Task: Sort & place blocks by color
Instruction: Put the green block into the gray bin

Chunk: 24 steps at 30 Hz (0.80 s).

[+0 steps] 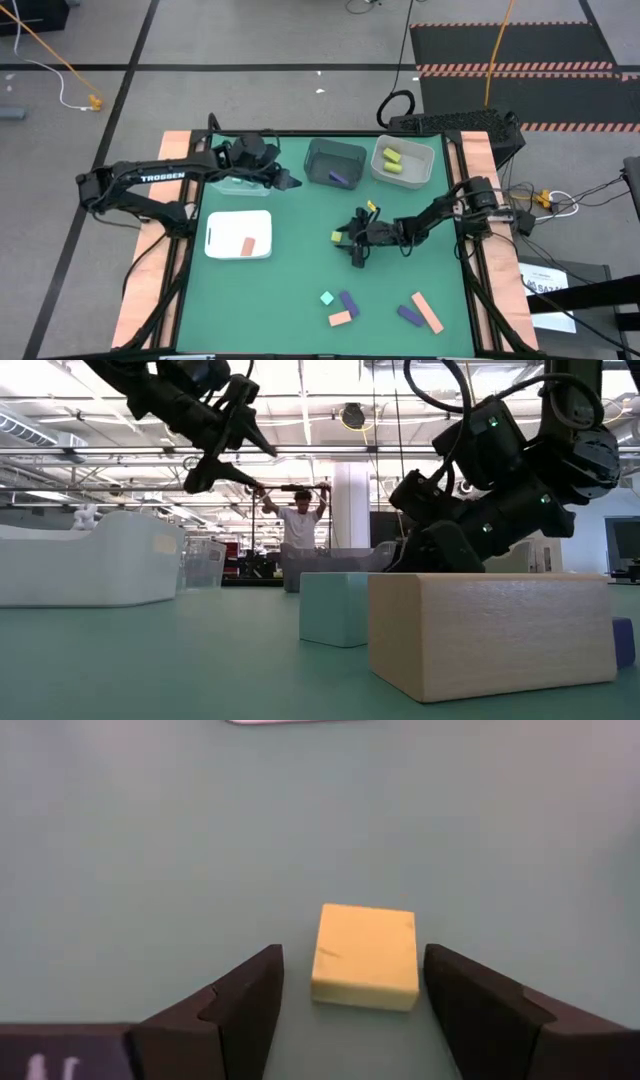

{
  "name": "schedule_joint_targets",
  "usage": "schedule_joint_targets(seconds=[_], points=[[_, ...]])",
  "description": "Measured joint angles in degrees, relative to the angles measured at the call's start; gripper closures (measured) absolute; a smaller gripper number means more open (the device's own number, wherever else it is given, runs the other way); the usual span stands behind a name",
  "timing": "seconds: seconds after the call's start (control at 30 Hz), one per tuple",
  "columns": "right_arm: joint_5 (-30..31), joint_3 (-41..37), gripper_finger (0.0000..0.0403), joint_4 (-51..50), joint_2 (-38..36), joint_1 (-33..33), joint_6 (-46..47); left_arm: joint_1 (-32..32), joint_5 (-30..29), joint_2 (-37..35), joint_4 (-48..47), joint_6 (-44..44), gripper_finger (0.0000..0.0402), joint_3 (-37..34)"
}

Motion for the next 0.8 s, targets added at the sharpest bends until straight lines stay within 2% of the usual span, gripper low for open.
schedule_joint_targets(seconds=[0.17, 0.4, 0.6, 0.8], points=[[0.3, 1.8, 0.0186, -0.3, 1.6, 0.0, 0.2, -2.1, 0.0, 0.0, 0.2, 0.0, 0.0158, 0.0], [0.5, 3.4, 0.0285, -3.9, 2.4, 0.0, 1.6, -4.0, -0.2, 0.0, 0.8, -1.5, 0.0158, 0.0], [-0.1, 3.3, 0.0285, -6.6, -0.9, -0.2, 2.6, -5.4, -1.3, 0.0, 1.2, -2.4, 0.0158, 0.0], [1.4, 3.1, 0.0285, -15.5, -10.6, -2.7, -1.8, -6.4, -4.2, 0.0, 1.3, -2.3, 0.0158, 0.0]])
